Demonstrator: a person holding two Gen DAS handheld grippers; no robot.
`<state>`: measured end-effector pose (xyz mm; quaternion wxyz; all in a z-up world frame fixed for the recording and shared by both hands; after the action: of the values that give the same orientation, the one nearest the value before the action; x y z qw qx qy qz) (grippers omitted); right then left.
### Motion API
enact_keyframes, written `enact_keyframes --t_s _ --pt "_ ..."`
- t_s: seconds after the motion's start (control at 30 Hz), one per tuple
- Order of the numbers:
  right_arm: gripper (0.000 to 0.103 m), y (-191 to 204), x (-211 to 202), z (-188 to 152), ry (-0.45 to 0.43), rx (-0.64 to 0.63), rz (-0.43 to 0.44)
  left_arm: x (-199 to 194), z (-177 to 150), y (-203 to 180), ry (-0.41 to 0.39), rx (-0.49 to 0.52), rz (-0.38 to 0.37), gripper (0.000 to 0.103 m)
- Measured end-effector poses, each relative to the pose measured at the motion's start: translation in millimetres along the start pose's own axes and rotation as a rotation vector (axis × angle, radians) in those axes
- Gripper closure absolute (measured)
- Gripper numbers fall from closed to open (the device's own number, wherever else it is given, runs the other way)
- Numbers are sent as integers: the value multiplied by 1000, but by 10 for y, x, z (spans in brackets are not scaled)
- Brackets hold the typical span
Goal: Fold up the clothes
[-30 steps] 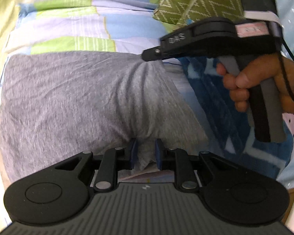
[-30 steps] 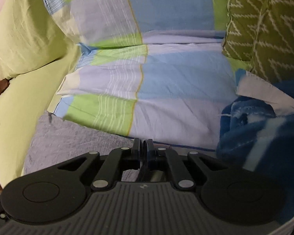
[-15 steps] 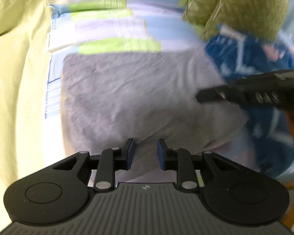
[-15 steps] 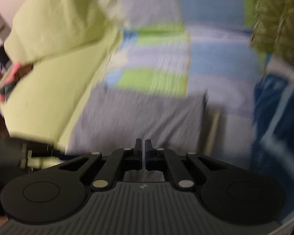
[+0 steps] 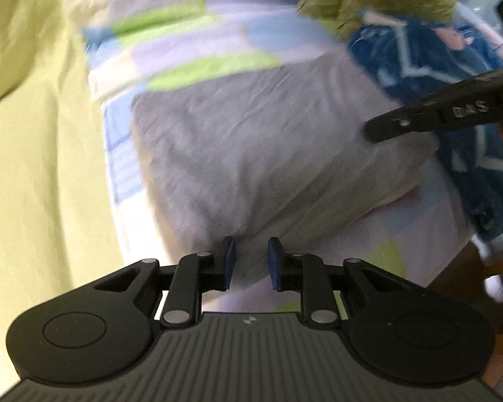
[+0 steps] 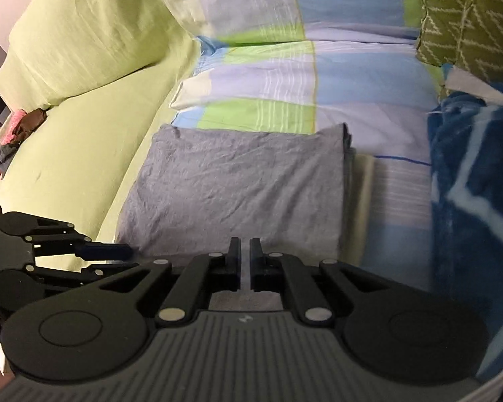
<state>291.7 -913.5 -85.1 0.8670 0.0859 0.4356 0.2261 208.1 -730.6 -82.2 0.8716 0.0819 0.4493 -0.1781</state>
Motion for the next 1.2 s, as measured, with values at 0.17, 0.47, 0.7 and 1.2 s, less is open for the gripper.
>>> enact_keyframes --t_s 0.17,0.47,0.7,1.2 --pt "99 -119 -65 -119 1 45 -65 -93 -81 222 23 -16 39 73" --pt "97 644 -94 -288 -36 258 140 -426 -77 519 3 -74 59 76" --pt "77 1120 264 -710 -132 473 31 -468 -279 845 2 -176 39 76" --pt "77 1366 298 -566 -343 383 -110 -507 -522 947 -1 -147 -53 76"
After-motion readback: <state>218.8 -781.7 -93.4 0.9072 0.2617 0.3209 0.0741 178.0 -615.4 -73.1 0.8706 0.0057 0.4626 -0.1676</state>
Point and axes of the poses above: each gripper's, at about its wrist camera, not at the fingertips, and x roughly the way its jaws point, y to its left, z to its top, the point moved 8 cm from there along x, roughly the way its jaws point, and after that the axes turned 11 degrees about -y, right-handed, at the moved point
